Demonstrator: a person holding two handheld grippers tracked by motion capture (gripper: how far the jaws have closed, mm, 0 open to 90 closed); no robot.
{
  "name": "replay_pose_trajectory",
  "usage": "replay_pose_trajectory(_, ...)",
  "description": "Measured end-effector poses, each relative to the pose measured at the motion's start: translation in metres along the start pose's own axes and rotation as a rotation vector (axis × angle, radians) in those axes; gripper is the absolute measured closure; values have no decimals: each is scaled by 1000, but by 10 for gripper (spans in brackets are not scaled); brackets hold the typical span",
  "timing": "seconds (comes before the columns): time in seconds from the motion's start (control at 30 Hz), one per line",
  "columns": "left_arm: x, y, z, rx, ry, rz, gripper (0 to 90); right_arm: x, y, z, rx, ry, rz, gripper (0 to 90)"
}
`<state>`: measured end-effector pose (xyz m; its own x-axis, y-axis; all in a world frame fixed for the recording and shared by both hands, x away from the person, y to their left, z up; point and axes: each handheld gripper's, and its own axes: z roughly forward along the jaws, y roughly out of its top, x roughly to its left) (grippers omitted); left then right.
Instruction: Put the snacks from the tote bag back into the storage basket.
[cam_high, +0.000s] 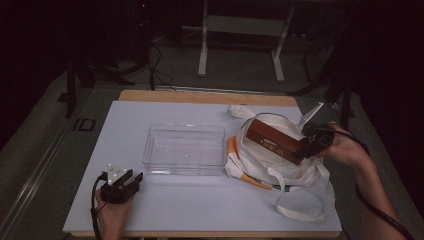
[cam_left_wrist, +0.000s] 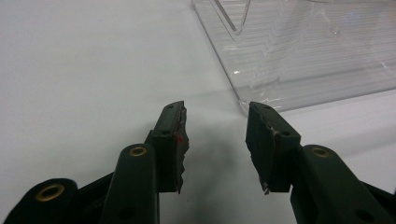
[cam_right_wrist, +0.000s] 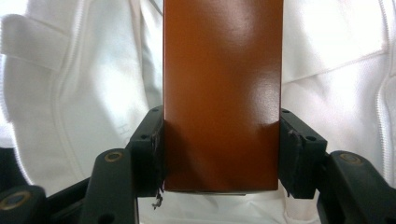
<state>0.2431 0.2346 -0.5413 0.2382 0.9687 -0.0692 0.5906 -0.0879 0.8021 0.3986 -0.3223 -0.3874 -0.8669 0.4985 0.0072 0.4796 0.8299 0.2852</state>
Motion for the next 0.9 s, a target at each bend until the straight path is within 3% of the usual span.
replay_pose_trajectory(0.43, 0, 0, 0, -1, 1, 1, 583, 2, 12, -16, -41, -16, -31, 431)
replay_pose_trajectory(0.9, 0, 0, 0, 0, 1, 0, 583, 5, 18, -29, -44, -20, -58, 431)
